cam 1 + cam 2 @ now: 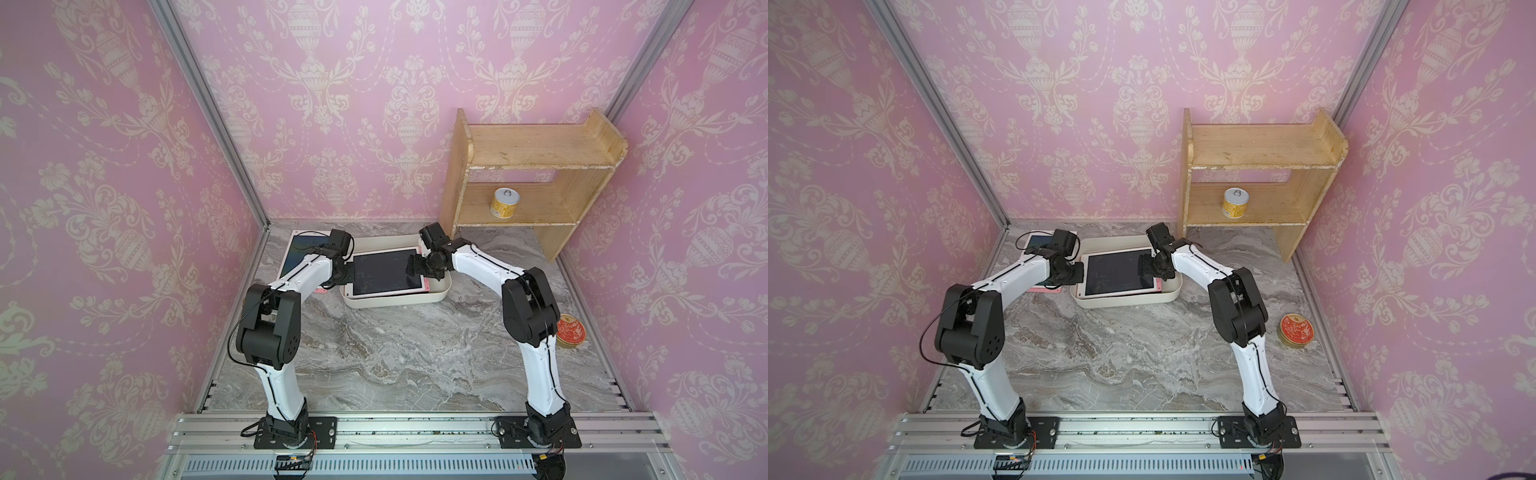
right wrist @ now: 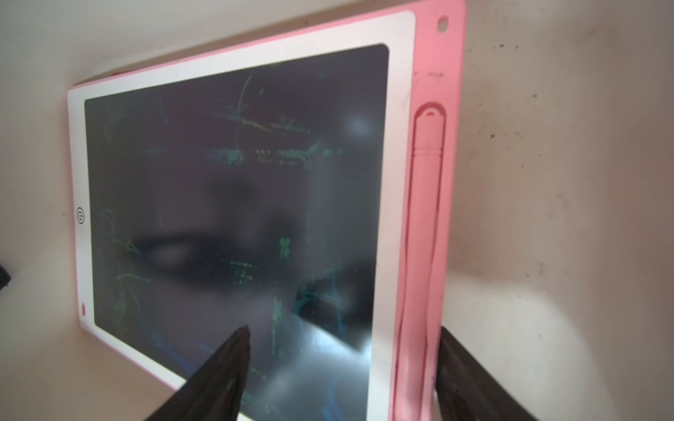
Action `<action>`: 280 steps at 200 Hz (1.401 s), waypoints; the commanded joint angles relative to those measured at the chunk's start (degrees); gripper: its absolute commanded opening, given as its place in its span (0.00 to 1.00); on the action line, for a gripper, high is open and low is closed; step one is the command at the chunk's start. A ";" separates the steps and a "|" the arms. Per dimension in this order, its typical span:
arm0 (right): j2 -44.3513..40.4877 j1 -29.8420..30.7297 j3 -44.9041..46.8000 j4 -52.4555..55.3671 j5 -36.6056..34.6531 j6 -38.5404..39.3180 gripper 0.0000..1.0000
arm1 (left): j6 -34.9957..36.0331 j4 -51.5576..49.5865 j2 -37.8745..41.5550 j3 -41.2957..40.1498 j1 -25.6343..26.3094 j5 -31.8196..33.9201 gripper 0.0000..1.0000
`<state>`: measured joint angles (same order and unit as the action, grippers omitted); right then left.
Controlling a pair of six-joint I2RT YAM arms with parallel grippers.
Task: Take out the writing tablet from the storage box
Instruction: Pick up the writing tablet from the storage box.
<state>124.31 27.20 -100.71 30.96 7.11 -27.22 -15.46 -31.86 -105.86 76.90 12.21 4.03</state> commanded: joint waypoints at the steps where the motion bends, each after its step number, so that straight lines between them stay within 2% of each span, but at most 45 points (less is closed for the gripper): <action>1: -4.66 1.11 -0.41 -1.87 1.87 -0.72 0.76 | 2.37 -0.81 0.28 1.80 0.42 0.73 0.00; 89: -6.72 0.35 -3.31 -1.25 8.44 -2.77 0.69 | 2.69 -0.93 0.28 2.02 0.37 1.00 0.00; 163: -7.84 -1.23 -2.26 -4.13 16.13 -6.70 0.52 | 3.00 -0.66 0.24 2.19 0.37 1.59 0.00; 178: -8.84 -1.61 -0.52 -6.15 17.38 -9.41 0.48 | 3.03 -0.54 0.07 2.38 0.41 1.76 0.00; 280: -9.13 -2.05 1.25 -8.56 18.45 -10.48 0.38 | 4.10 -1.02 -0.25 4.08 0.03 4.73 0.00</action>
<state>117.16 25.23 -100.49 24.23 23.79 -36.49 -14.20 -32.56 -106.61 78.22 12.19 5.74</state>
